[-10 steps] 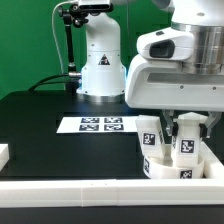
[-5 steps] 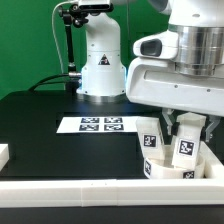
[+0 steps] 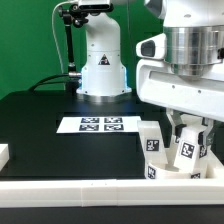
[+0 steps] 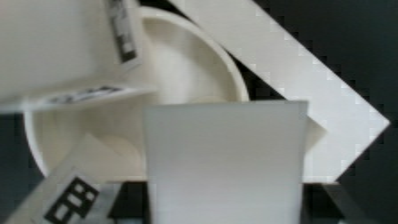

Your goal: Assemble stool

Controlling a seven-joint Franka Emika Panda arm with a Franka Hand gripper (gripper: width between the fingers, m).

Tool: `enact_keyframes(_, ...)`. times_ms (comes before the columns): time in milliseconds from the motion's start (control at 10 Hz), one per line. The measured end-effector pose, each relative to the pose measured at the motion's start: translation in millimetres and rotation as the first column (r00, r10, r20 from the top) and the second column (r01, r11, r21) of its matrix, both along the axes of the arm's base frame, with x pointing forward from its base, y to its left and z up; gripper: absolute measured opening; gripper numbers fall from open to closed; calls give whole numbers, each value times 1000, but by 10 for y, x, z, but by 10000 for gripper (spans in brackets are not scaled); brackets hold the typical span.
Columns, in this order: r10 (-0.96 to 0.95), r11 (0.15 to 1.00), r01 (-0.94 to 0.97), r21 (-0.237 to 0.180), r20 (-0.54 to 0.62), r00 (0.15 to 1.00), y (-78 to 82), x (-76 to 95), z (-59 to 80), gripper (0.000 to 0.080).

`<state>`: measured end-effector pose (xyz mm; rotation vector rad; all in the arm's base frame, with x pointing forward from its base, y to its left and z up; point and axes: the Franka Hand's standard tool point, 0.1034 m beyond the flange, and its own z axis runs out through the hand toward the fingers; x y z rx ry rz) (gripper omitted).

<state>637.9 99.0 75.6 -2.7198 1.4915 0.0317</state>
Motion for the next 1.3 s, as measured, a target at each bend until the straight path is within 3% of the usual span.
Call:
enact_keyframes(800, -434, 901, 434, 3, -19, 901, 33, 4, 3, 338)
enact_keyframes(1100, -602, 798, 602, 4, -18, 798, 104, 5, 3, 338)
enact_keyframes(1300, -765, 644, 764, 32, -2, 644, 109, 19, 1, 338)
